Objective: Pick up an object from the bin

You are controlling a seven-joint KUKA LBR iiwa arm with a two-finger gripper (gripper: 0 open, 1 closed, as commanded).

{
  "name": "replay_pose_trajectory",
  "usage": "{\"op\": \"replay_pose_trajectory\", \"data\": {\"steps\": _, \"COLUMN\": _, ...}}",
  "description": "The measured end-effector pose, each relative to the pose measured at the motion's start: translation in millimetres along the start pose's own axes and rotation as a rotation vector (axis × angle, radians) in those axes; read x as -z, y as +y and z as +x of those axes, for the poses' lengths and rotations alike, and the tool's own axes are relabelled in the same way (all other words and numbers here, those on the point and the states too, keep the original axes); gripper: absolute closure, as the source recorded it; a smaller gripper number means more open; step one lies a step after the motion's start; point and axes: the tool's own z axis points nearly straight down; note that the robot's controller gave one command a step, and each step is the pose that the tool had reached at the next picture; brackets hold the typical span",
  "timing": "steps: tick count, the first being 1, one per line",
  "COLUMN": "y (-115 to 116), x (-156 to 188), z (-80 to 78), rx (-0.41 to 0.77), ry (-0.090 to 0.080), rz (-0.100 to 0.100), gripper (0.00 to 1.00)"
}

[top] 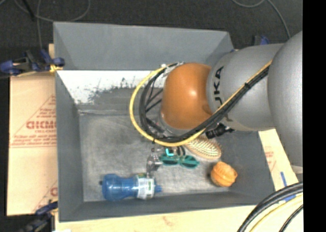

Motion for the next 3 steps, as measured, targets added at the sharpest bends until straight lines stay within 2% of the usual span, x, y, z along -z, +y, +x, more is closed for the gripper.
{"op": "replay_pose_trajectory", "data": {"steps": 1, "y": -0.3, "x": 2.5, "z": -0.9, "rx": -0.003, "ry": -0.004, "rz": 0.0, "gripper": 0.0}}
{"op": "replay_pose_trajectory", "data": {"steps": 2, "y": 46.2, "x": 2.7, "z": 23.6, "rx": -0.098, "ry": -0.011, "rz": 0.0, "gripper": 0.0}}
{"op": "replay_pose_trajectory", "data": {"steps": 3, "y": 77.0, "x": -0.3, "z": 37.8, "rx": -0.157, "ry": -0.001, "rz": -0.001, "gripper": 0.0}}
